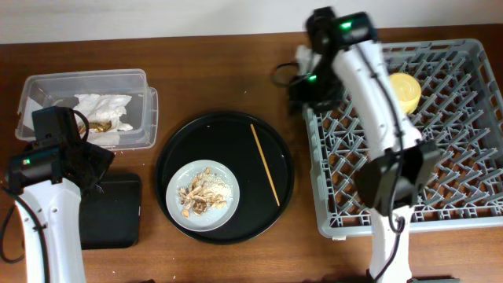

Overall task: Sort waste into correct bins and load items into the dishwasher rack
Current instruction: 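Return the right gripper to the tray and grasp the second chopstick, then carry the second chopstick with the right gripper into the rack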

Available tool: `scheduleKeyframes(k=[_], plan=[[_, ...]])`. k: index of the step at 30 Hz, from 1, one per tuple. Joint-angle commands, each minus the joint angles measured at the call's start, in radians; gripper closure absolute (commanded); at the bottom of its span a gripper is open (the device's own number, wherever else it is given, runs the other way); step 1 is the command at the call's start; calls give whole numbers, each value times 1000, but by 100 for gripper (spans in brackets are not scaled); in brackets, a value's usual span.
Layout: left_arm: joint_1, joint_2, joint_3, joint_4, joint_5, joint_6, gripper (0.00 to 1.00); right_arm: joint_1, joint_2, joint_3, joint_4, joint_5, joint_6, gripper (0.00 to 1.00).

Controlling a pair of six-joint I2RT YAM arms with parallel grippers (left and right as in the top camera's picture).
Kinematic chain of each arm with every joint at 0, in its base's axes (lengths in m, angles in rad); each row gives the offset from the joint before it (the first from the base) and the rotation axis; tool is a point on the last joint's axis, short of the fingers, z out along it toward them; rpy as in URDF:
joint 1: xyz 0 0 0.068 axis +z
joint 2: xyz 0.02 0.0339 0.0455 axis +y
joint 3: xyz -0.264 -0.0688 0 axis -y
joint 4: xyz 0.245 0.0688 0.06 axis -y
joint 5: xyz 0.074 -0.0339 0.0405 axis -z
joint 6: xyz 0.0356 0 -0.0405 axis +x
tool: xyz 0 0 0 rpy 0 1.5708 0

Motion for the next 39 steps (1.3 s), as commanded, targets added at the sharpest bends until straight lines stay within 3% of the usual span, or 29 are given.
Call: scheduleKeyframes(k=[1, 3, 7, 9, 16, 19, 21, 23, 27, 33, 39], plan=[[3, -5, 3, -1, -8, 13, 1, 157, -26, -44, 55, 156, 107, 46], [3, -5, 3, -1, -8, 13, 1, 257, -26, -178, 174, 231, 128, 50], [3, -5, 3, -1, -8, 13, 1, 310, -26, -436, 420, 252, 163, 51], [3, -5, 3, -1, -8, 13, 1, 310, -26, -502, 489, 206, 163, 58], [3, -5, 3, -1, -8, 13, 1, 310, -26, -667, 679, 206, 163, 65], [3, -5, 3, -1, -8, 13, 1, 310, -26, -691, 690, 206, 163, 75], [3, -5, 3, -1, -8, 13, 1, 310, -26, -691, 686, 206, 163, 94], [3, -5, 3, -1, -8, 13, 1, 310, -26, -691, 676, 194, 163, 96], [3, -5, 3, -1, -8, 13, 1, 285, -36, -550, 507, 178, 163, 96], [3, -5, 3, -1, -8, 13, 1, 59, -82, 53, 163, 173, 76, 96], [3, -5, 3, -1, -8, 13, 1, -148, -43, 74, 174, 172, -53, 96]])
